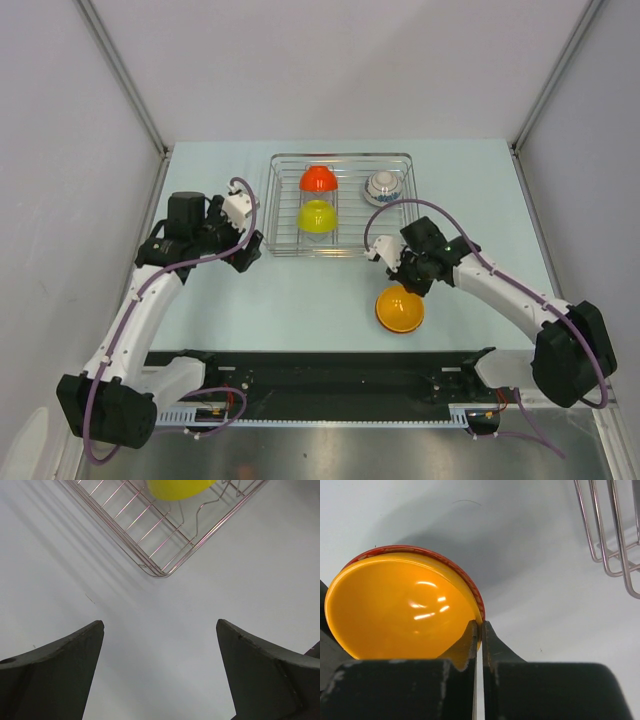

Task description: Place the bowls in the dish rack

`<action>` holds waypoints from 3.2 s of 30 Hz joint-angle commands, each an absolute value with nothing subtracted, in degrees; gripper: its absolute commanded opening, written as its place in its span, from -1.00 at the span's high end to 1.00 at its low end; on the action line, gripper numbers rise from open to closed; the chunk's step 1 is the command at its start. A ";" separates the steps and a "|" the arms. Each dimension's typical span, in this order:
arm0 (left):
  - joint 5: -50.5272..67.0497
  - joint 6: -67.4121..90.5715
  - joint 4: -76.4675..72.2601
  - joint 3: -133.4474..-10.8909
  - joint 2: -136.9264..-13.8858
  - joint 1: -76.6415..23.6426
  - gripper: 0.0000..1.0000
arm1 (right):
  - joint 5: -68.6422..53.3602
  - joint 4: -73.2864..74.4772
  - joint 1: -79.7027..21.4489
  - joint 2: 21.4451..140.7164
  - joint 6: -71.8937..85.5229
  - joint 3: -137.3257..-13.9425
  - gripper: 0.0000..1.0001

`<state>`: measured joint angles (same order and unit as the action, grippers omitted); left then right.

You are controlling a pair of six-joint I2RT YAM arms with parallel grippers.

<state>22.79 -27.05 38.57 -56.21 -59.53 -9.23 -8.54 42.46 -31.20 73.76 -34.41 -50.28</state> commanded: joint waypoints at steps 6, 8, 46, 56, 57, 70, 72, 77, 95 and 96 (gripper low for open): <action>24.70 -27.07 36.65 -55.02 -58.71 -9.05 -0.99 | -4.66 46.13 -32.43 69.08 -34.71 -56.41 1.00; 24.70 -27.16 36.56 -55.02 -58.80 -9.05 -0.99 | -4.48 47.10 -32.61 68.03 -34.89 -57.82 1.00; 26.72 -27.60 35.77 -52.47 -58.80 -9.05 -0.99 | -15.82 43.25 6.15 70.40 -41.74 -59.33 1.00; 26.02 -28.39 36.21 -52.12 -58.10 -9.05 -0.99 | -20.39 40.61 14.06 79.80 -44.55 -57.48 1.00; 26.10 -28.21 36.12 -52.03 -58.18 -9.05 -0.99 | -20.65 40.69 14.32 80.67 -44.82 -57.22 1.00; 26.37 -28.12 36.12 -51.94 -58.18 -9.05 -0.99 | -20.04 40.61 16.70 83.94 -46.85 -56.51 0.63; 26.45 -28.04 36.12 -51.94 -58.18 -9.05 -0.99 | -19.78 40.69 16.70 83.76 -46.93 -56.60 0.44; 26.63 -27.77 36.04 -51.94 -58.18 -9.05 -0.99 | -19.69 41.31 16.79 82.62 -46.85 -57.65 0.22; 26.98 -27.33 35.51 -51.68 -58.45 -9.05 -0.99 | -32.08 59.68 5.64 65.13 -47.99 -63.82 0.15; 26.90 -27.25 35.59 -51.68 -58.27 -9.05 -0.99 | -31.99 59.68 3.45 64.95 -47.55 -63.03 0.15</action>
<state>24.86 -27.05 37.39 -52.12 -59.44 -9.23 -29.47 54.72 7.84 65.91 -47.62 -65.19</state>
